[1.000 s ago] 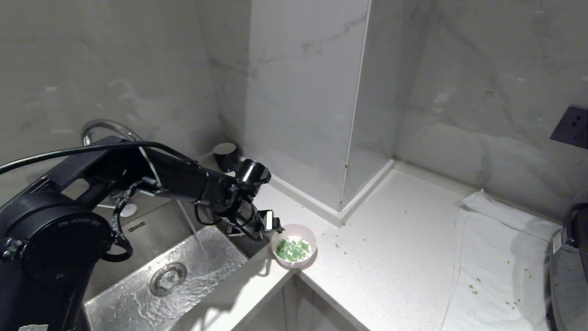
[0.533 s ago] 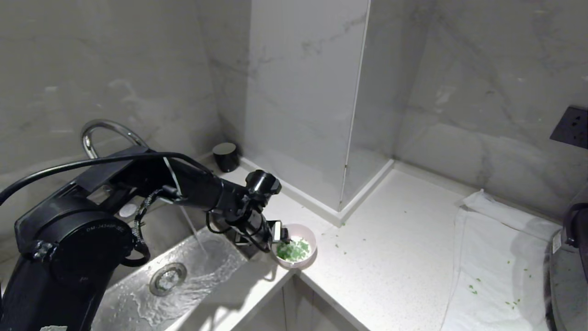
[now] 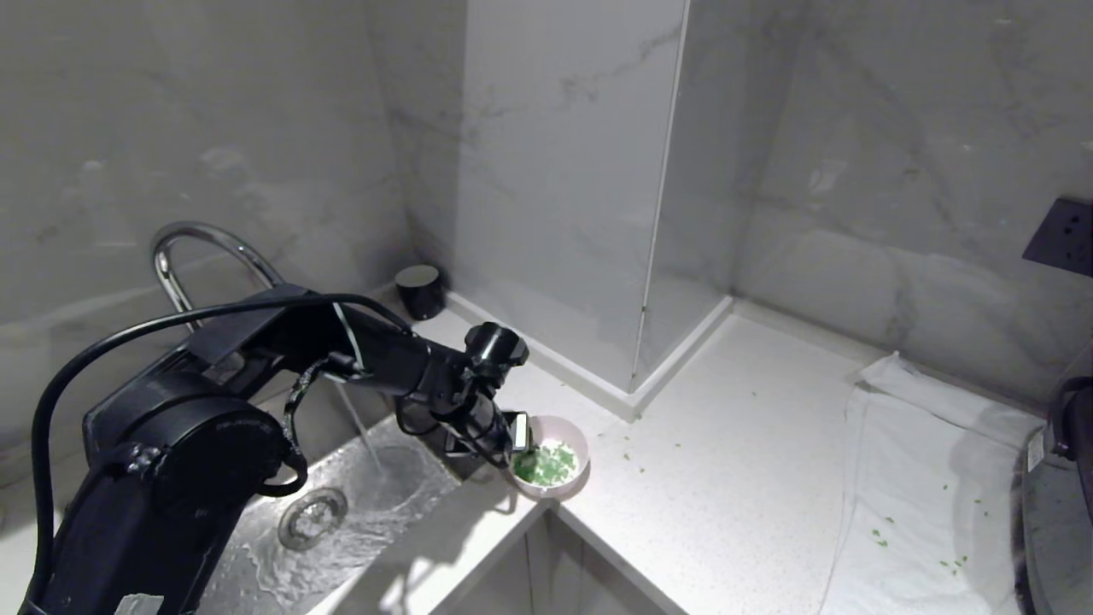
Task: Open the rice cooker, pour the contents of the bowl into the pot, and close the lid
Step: Fill a bowl with water from the tap
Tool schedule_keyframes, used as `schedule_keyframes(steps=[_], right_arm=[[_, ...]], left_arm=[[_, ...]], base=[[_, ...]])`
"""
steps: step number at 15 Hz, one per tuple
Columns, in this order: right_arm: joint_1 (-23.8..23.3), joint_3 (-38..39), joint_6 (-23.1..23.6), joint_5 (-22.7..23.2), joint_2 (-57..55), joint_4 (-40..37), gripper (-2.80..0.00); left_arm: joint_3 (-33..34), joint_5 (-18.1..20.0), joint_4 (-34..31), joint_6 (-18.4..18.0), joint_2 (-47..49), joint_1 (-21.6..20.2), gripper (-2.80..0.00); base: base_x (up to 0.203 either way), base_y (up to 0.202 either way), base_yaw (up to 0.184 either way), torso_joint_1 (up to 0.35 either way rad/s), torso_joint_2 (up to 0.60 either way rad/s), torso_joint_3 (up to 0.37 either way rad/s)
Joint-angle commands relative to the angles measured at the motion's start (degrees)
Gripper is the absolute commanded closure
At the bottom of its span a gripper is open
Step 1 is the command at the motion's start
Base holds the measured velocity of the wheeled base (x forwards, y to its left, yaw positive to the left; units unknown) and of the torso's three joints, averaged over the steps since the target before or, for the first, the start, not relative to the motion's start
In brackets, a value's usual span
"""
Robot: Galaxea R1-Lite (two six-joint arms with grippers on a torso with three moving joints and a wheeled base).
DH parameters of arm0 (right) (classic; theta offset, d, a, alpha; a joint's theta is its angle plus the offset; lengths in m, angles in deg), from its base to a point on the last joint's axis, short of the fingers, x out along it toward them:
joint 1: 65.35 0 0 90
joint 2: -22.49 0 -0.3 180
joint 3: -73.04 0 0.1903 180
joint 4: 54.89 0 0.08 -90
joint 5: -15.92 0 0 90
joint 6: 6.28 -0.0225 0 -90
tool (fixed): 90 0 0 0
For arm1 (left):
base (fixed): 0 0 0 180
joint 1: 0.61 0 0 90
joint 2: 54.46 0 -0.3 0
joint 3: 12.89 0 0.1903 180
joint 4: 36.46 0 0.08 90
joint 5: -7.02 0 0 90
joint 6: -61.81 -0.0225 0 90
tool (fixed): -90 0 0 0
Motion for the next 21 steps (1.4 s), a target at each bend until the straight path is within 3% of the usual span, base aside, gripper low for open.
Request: schedule_keyframes(steps=[1,14,19,21], right_arm=[[0.0,0.0,0.0,0.0,0.0,0.0,0.0],[0.0,0.0,0.0,0.0,0.0,0.0,0.0],[0.0,0.0,0.0,0.0,0.0,0.0,0.0],[0.0,0.0,0.0,0.0,0.0,0.0,0.0]], left_arm=[[-0.2,0.0,-0.1,0.2,0.4,0.0,0.0],[1.9,0.3,-0.4,1.7,-2.6,-0.8,0.0],[6.8,6.1,-0.4,2.8,-8.0,-4.6,0.0],[8.3,6.5,-0.2,2.7,-9.6,-6.6,0.0]], base=[[0.0,0.0,0.0,0.0,0.0,0.0],[0.0,0.0,0.0,0.0,0.0,0.0],[0.0,0.0,0.0,0.0,0.0,0.0],[0.0,0.0,0.0,0.0,0.0,0.0]])
